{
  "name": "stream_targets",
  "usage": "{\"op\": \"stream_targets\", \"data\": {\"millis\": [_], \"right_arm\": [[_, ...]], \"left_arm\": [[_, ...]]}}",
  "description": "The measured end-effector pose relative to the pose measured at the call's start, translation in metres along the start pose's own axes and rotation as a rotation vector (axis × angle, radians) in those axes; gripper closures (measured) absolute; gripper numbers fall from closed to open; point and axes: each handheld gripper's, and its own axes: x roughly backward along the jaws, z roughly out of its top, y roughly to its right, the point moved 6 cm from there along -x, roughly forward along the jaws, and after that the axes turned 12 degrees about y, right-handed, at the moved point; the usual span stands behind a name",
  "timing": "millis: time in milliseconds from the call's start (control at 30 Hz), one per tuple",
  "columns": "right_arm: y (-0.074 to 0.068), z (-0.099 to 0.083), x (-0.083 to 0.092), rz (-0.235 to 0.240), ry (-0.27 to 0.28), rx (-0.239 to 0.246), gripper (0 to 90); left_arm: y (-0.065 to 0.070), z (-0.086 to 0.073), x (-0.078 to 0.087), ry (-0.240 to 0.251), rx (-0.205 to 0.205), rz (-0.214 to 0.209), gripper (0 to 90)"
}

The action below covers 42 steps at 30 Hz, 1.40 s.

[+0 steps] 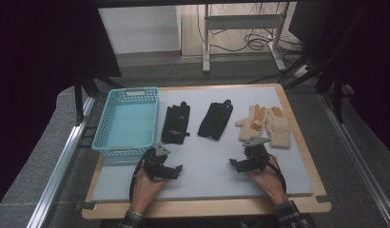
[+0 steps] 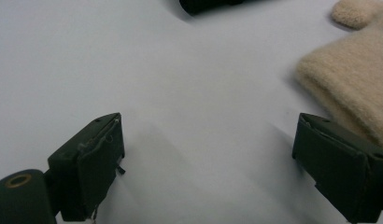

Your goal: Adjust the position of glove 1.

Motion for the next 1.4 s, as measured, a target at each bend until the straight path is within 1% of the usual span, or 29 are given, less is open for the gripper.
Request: {"op": "stream_targets", "data": {"millis": [833, 1100, 1233, 1300, 1333, 1400], "right_arm": [[0.0, 0.0, 0.0, 0.001, -0.002, -0.001, 8.9], [0.001, 0.001, 0.0, 0.001, -0.003, -0.008, 10.6], [0.002, 0.004, -0.001, 0.007, 0.0, -0.011, 12.3], [0.002, 0.01, -0.001, 0.011, 0.008, -0.009, 13.5], [0.002, 0.01, -0.001, 0.011, 0.008, -0.009, 13.5], [0.004, 0.019, -0.002, 0.023, 0.017, -0.023, 15.2]], "left_arm": [[0.0, 0.0, 0.0, 0.002, -0.001, 0.0, 3.4], [0.0, 0.0, 0.0, 0.003, -0.002, 0.001, 3.5], [0.0, 0.0, 0.0, 0.003, -0.002, 0.001, 3.5], [0.0, 0.0, 0.0, 0.003, -0.002, 0.001, 3.5], [0.0, 0.0, 0.0, 0.003, -0.002, 0.001, 3.5], [0.0, 0.0, 0.0, 0.003, -0.004, 0.001, 3.6]]}}
